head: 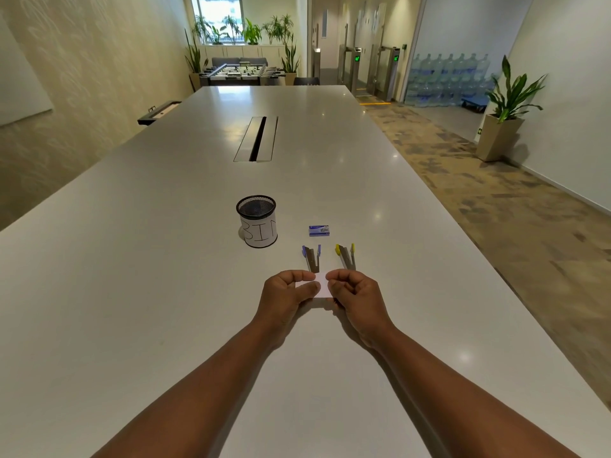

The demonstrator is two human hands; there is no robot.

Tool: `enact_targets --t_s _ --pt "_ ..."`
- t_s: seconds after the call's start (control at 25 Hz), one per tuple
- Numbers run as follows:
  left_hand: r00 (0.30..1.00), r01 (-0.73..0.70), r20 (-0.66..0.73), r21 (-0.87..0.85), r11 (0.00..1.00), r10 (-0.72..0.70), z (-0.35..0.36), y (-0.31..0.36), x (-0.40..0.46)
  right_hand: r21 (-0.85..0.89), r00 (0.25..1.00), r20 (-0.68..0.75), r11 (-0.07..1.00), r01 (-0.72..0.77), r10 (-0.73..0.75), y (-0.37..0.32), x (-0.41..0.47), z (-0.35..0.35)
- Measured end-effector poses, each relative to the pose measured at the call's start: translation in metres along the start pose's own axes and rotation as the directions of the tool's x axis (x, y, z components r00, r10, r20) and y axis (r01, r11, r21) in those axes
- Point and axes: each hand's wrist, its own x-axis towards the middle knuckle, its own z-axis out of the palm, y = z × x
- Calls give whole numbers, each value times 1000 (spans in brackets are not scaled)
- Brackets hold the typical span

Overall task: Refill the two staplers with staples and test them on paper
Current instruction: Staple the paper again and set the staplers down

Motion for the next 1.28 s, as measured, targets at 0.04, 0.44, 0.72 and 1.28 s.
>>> enact_targets --t_s 0.04,0.44,0.72,1.28 --pt "1000 6 -6 -19 1000 -6 1 0 1 8 1000 5 1000 1 -1 0 0 0" --pt "999 -44 19 67 997 43 0 -2 -4 71 1000 -9 997 -23 23 -1 0 0" --pt "999 -35 -21 -8 999 35 3 -1 -2 16 999 -5 999 32 -31 -3 -1 1" --pt "999 -30 -16 -18 999 30 2 -4 1 21 1000 -4 1000 15 -15 -2 -1 1"
